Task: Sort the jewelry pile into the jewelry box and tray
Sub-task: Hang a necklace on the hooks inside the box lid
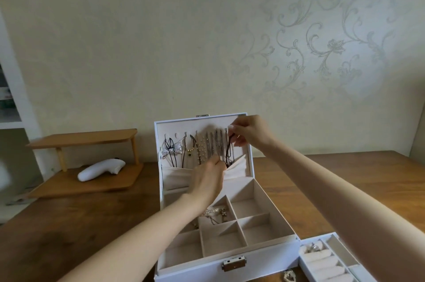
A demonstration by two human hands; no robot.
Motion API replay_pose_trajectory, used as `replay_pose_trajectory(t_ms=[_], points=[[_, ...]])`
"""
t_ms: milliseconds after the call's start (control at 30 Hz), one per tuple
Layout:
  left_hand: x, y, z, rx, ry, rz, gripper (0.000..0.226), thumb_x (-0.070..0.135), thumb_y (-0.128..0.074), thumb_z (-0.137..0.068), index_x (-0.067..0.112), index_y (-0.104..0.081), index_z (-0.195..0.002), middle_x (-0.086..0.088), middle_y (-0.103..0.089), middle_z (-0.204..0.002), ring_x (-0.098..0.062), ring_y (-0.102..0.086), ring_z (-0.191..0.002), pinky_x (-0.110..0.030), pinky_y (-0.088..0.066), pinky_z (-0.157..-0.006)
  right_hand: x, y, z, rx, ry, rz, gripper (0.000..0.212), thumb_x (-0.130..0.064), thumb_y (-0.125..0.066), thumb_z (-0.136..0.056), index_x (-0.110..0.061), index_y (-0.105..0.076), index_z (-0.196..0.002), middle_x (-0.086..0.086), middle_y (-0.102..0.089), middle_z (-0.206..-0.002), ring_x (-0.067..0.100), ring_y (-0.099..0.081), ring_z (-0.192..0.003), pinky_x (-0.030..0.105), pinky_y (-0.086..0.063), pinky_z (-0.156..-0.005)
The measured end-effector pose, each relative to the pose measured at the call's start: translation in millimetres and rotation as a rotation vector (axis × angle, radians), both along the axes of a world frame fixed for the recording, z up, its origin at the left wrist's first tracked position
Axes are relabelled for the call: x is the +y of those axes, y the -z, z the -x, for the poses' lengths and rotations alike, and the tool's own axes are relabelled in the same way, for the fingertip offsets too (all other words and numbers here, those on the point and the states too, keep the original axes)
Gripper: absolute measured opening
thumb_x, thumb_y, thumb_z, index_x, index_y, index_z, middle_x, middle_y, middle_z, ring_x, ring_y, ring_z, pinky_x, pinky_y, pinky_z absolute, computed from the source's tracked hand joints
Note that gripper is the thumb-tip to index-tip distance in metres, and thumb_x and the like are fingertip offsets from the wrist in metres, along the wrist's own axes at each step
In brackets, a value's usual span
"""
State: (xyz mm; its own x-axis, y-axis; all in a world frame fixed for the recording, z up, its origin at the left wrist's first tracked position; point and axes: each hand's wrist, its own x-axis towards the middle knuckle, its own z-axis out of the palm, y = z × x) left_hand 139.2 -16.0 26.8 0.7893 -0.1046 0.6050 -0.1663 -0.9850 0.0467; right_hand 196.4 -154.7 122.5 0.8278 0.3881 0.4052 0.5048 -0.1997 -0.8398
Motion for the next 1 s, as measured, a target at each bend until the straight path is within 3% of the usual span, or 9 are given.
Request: replay_pose_trajectory(t_ms=[67,133,233,333,433,567,667,800,1000], points=[[4,3,-4,-0.031,0.004,0.034,0.013,0.0,-0.061,-0.081,0.011,-0.069,-0.082,-0.004,-0.057,-0.083,-0.028,-0.06,-0.066,-0.042,-0.049,-0.082,-11,10,11,-0.134,0.02,0.185,0.027,-0.012,-0.062,-0.089,-0.016,-0.063,-0.063,-0.002,-0.06,-0.058,0.007,-0.052,-0.05,0.019,-0.044,-0.054],[9,1,-5,-0.034,0.053,0.094,0.012,0.005,-0.061,-0.085,0.011,-0.071,-0.086,-0.002,-0.056,-0.083,-0.024,-0.057,-0.072,-0.033,-0.036,-0.096,-19,25,24,-0.249,0.026,0.36,0.028,-0.012,-0.065,-0.086,-0.023,-0.061,-0.06,-0.01,-0.056,-0.06,0.005,-0.048,-0.056,0.02,-0.038,-0.057],[12,-12,-6,0.039,0.048,0.177,0.02,0.01,-0.051,-0.094,0.009,-0.067,-0.105,-0.001,-0.061,-0.103,-0.016,-0.055,-0.096,-0.014,-0.032,-0.079,-25,53,36,-0.355,0.018,0.604,0.019,-0.009,-0.061,-0.081,-0.02,-0.067,-0.066,-0.012,-0.059,-0.068,0.005,-0.053,-0.067,0.026,-0.034,-0.063],[12,-30,-7,-0.086,-0.037,0.33,0.016,0.014,-0.049,-0.095,0.015,-0.064,-0.1,0.006,-0.066,-0.095,-0.01,-0.06,-0.084,-0.02,-0.044,-0.071,-27,77,42,-0.517,0.052,0.798,0.019,-0.022,-0.05,-0.083,-0.015,-0.068,-0.084,0.0,-0.062,-0.091,0.024,-0.057,-0.086,0.027,-0.03,-0.064],[3,-41,-10,-0.011,-0.09,0.395,0.017,0.023,-0.051,-0.094,0.016,-0.063,-0.084,0.008,-0.069,-0.077,-0.012,-0.065,-0.072,-0.028,-0.05,-0.064,-28,94,48,-0.673,-0.034,0.835,0.025,-0.027,-0.041,-0.079,-0.012,-0.062,-0.076,0.006,-0.055,-0.088,0.031,-0.056,-0.078,0.029,-0.03,-0.059],[-15,-35,-14,0.376,-0.048,0.635,0.029,0.035,-0.065,-0.087,0.014,-0.063,-0.067,-0.002,-0.069,-0.065,-0.013,-0.065,-0.056,-0.022,-0.052,-0.063,-27,104,55,-0.879,-0.1,0.838,0.01,-0.019,-0.06,-0.068,-0.016,-0.058,-0.059,0.006,-0.054,-0.08,0.028,-0.056,-0.068,0.032,-0.045,-0.047],[-21,-35,-11,0.47,0.04,1.052,0.016,0.017,-0.072,-0.082,0.003,-0.064,-0.082,-0.009,-0.066,-0.071,-0.007,-0.05,-0.046,-0.016,-0.038,-0.041,-28,100,59,-0.976,-0.13,0.865,0.007,-0.013,-0.064,-0.063,-0.017,-0.059,-0.058,0.005,-0.051,-0.083,0.025,-0.051,-0.073,0.037,-0.049,-0.054],[-15,-47,-11,0.468,0.143,1.464,0.01,0.005,-0.069,-0.082,0.001,-0.06,-0.085,-0.011,-0.061,-0.076,-0.003,-0.038,-0.037,-0.014,-0.025,-0.031,-35,92,65,-1.002,-0.119,0.754,0.012,-0.015,-0.055,-0.076,-0.018,-0.056,-0.064,0.002,-0.052,-0.086,0.021,-0.045,-0.074,0.032,-0.043,-0.057],[-9,-78,-15,0.316,0.196,1.478,0.014,0.01,-0.066,-0.085,0.007,-0.059,-0.074,0.0,-0.053,-0.053,-0.003,-0.034,-0.031,-0.013,-0.021,-0.031,-39,84,76,-0.885,-0.033,0.533,0.024,-0.029,-0.048,-0.093,-0.016,-0.053,-0.074,-0.002,-0.053,-0.058,0.022,-0.047,-0.052,0.029,-0.039,-0.044]])
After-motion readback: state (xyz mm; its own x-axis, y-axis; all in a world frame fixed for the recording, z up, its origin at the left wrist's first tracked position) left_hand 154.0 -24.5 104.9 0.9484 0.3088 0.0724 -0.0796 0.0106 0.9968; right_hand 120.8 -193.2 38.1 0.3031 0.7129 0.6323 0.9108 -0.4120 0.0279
